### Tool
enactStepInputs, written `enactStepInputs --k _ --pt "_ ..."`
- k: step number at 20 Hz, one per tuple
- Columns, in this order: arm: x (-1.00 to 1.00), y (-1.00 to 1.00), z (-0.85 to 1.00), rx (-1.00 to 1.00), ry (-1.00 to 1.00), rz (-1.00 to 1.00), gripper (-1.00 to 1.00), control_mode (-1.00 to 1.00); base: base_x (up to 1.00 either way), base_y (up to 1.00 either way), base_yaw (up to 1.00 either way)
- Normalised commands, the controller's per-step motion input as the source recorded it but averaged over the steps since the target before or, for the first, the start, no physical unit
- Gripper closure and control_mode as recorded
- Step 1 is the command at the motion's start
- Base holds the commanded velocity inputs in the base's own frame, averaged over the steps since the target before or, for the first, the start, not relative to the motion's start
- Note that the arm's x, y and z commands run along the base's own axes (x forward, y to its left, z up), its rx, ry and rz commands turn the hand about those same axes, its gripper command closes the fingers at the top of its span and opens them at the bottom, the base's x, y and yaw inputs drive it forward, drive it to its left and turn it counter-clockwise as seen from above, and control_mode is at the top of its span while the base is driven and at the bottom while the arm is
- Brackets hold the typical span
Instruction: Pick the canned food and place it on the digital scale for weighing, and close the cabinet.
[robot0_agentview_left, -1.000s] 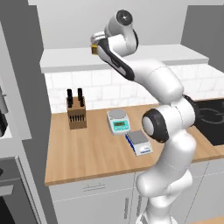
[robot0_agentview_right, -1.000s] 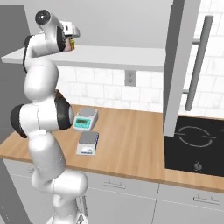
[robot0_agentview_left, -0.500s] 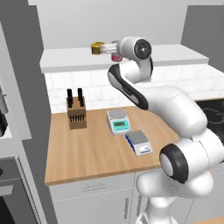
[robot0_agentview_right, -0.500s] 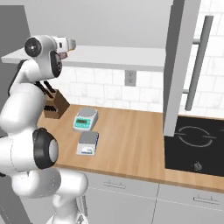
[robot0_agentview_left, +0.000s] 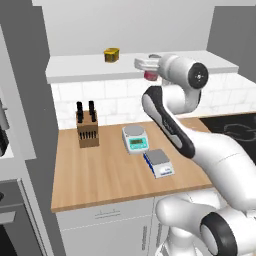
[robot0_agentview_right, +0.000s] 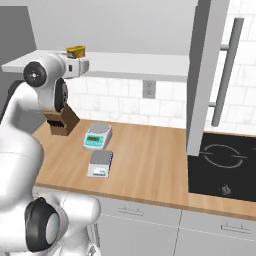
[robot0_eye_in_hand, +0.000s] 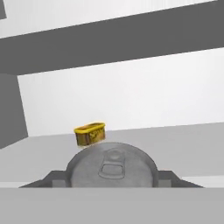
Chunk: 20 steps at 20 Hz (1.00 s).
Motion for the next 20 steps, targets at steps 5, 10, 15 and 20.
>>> enactStepInputs --k 5,10,15,20 --pt "-0.93 -0.6 -0.21 0.0 0.02 0.06 1.0 -1.0 0.0 0.0 0.0" --pt "-0.59 -0.49 -0.66 -0.08 0.06 0.18 1.0 -1.0 0.0 0.0 0.0" --pt "-0.08 -0.23 -0.96 -0.13 0.03 0.26 1.0 -1.0 0.0 0.0 0.0" --pt "0.15 -0.23 -1.0 -0.07 0.0 0.26 1.0 -1.0 0.0 0.0 0.0"
